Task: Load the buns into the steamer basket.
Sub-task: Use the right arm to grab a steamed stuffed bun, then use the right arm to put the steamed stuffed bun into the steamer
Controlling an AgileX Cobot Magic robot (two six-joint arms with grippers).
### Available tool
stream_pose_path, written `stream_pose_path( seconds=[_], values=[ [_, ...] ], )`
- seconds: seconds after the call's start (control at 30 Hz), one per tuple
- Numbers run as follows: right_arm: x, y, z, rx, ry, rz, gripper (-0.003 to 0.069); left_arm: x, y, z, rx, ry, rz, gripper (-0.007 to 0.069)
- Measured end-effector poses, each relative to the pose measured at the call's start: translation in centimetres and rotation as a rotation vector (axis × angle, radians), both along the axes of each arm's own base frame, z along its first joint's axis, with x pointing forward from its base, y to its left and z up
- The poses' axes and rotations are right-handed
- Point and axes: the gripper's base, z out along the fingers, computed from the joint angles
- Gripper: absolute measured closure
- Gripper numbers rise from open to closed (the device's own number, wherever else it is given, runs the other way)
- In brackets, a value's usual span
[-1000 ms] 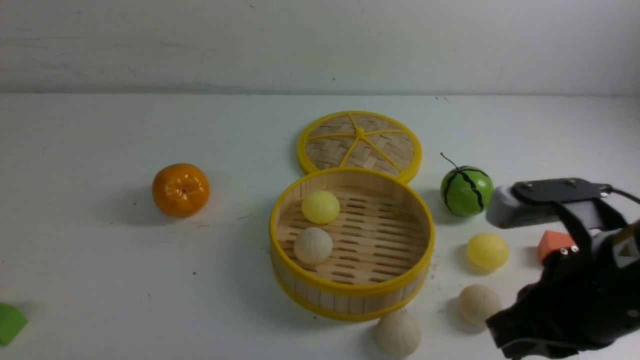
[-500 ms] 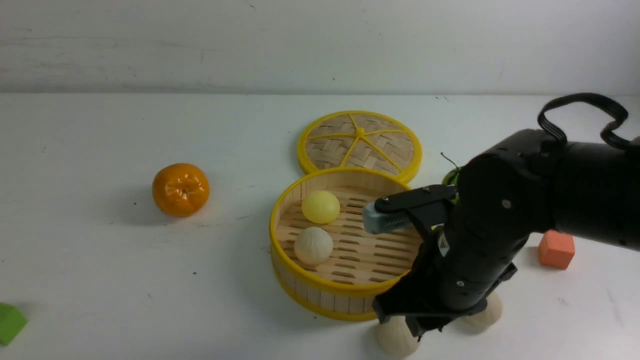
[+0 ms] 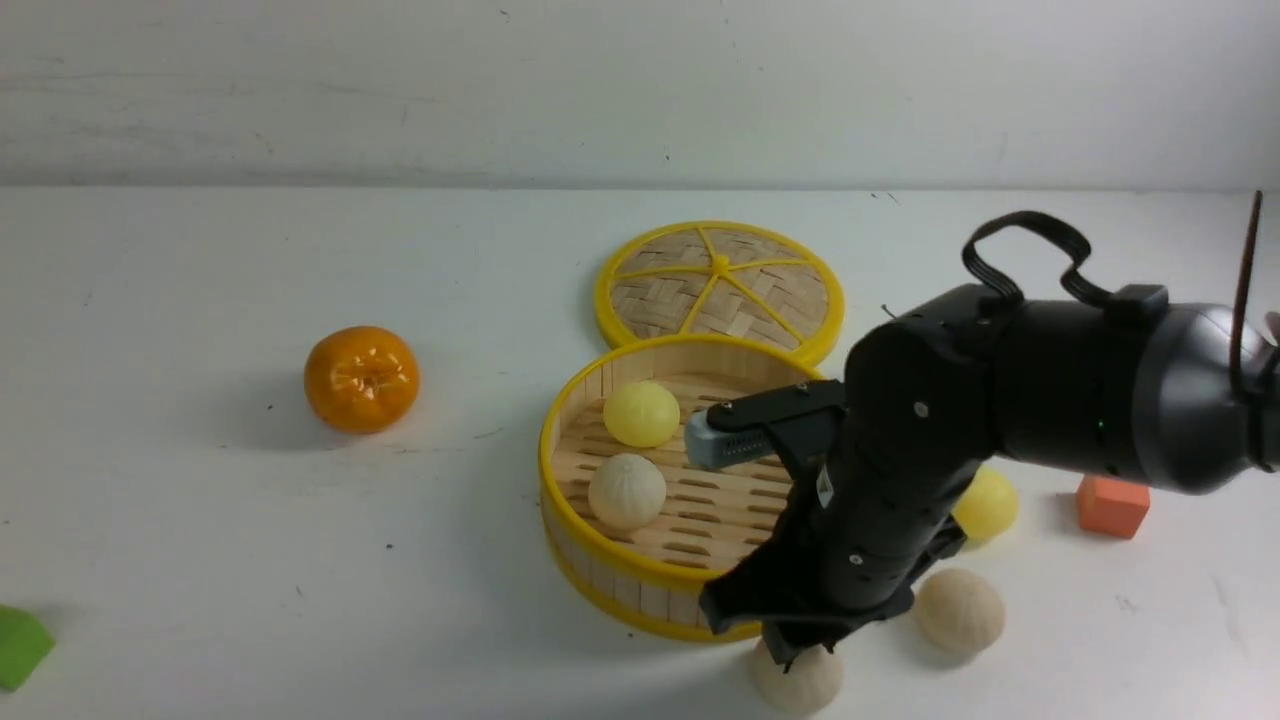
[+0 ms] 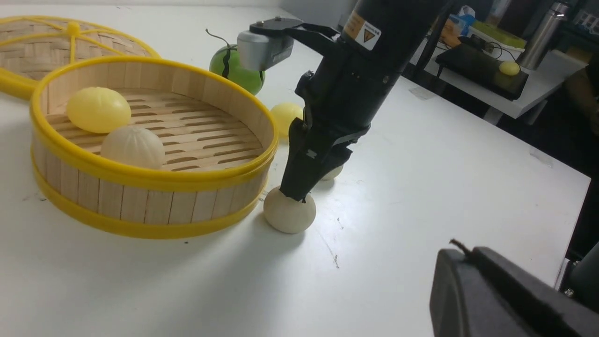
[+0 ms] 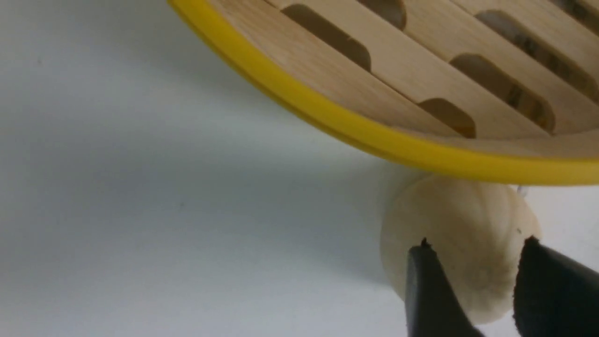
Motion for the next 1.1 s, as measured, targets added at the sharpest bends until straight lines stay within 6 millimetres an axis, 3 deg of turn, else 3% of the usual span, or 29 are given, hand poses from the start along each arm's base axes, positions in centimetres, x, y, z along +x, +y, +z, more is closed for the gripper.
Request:
stream_pose_path(
  seconds=[0.43, 0.63, 0.7, 0.8, 1.0, 1.1],
  values=[
    [0.3, 0.1, -0.9, -0.019, 0.010, 0.005, 0.0449, 0.0, 0.0, 0.0, 0.000, 0.000, 0.000, 0.0603],
    [0.2, 0.1, -1.1, -0.028, 0.020, 0.014, 0.0550, 0.0, 0.0, 0.0, 0.000, 0.000, 0.000, 0.0596],
    [0.1, 0.0, -1.1, -0.039, 0.030, 0.028, 0.0638, 0.0, 0.0, 0.0, 0.000, 0.000, 0.000, 0.0596],
    [0.0, -0.1, -1.1, -0.047, 0.039, 0.039, 0.0659, 0.0, 0.0, 0.0, 0.000, 0.000, 0.000, 0.0594],
    [-1.3, -0.8, 2.2, -0.048, 0.066, 0.060, 0.0659, 0.0, 0.0, 0.0, 0.000, 0.000, 0.000, 0.0586],
    [-1.7, -1.0, 6.3, 0.004, 0.000, 0.073, 0.0659, 0.0, 0.0, 0.0, 0.000, 0.000, 0.000, 0.0585]
  ],
)
